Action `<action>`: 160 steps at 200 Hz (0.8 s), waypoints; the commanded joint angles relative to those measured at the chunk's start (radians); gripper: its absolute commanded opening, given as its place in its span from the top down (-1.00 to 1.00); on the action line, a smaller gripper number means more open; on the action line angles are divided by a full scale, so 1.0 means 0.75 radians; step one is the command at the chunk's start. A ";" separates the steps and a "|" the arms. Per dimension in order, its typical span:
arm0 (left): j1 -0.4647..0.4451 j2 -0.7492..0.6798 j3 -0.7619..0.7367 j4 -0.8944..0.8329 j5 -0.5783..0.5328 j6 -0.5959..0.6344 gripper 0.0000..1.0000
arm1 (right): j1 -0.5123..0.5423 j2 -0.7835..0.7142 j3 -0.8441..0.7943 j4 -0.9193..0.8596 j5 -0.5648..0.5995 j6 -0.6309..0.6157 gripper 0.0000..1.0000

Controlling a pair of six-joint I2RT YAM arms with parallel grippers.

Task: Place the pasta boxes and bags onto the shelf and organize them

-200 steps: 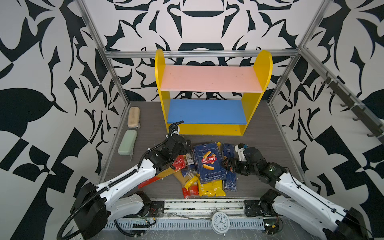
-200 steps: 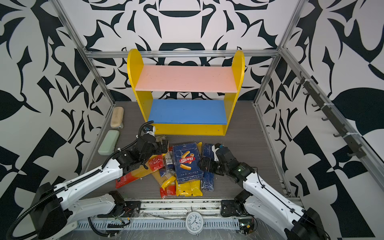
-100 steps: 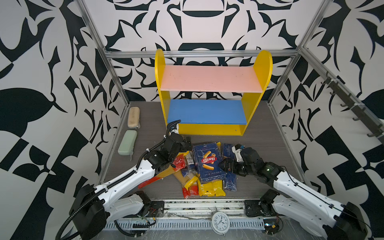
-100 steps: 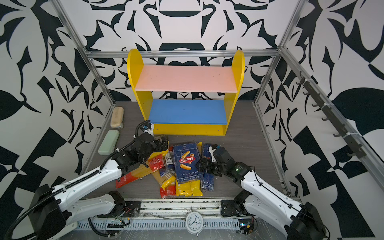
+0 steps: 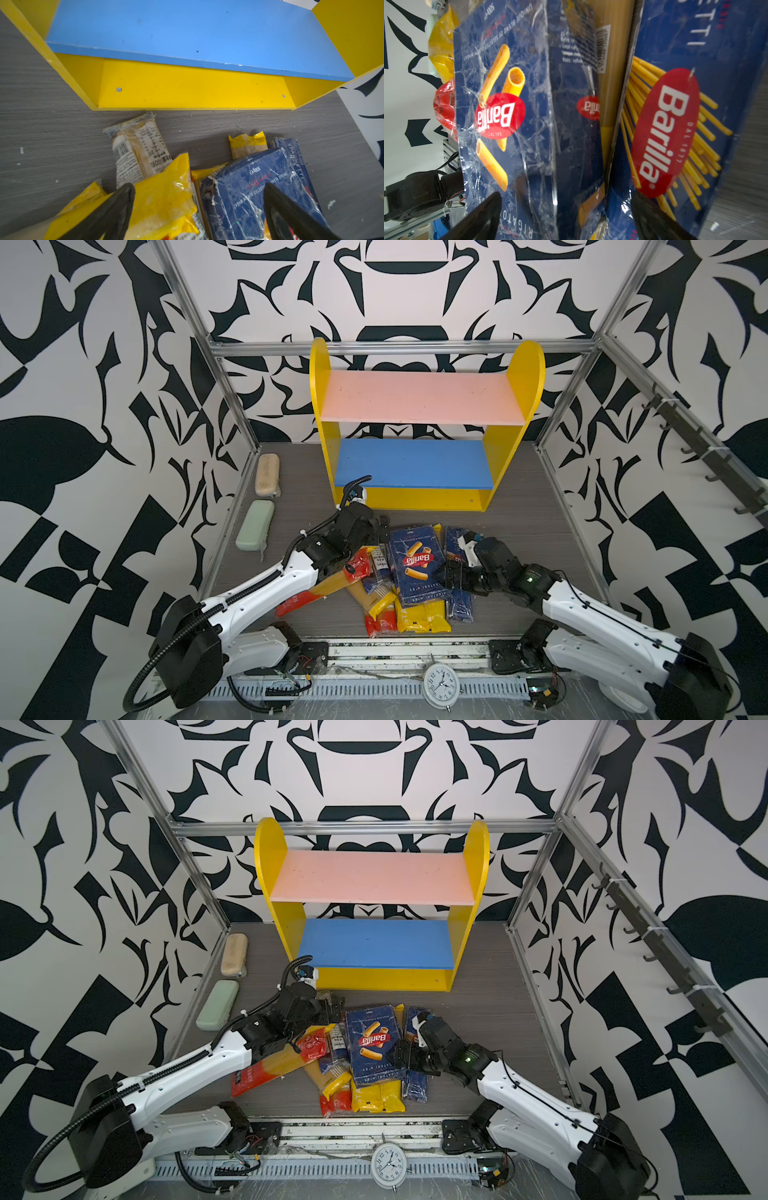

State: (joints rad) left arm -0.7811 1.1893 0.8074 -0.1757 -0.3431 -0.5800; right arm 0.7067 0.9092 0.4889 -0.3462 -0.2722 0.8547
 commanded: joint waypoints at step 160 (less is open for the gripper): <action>-0.003 -0.021 -0.158 0.013 0.087 -0.140 -0.95 | 0.209 0.199 0.153 -0.007 0.189 0.015 -0.98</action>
State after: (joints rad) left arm -0.7811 1.1931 0.7166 -0.1749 -0.2932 -0.6594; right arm 0.8433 1.0424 0.5602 -0.3401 -0.1772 0.8604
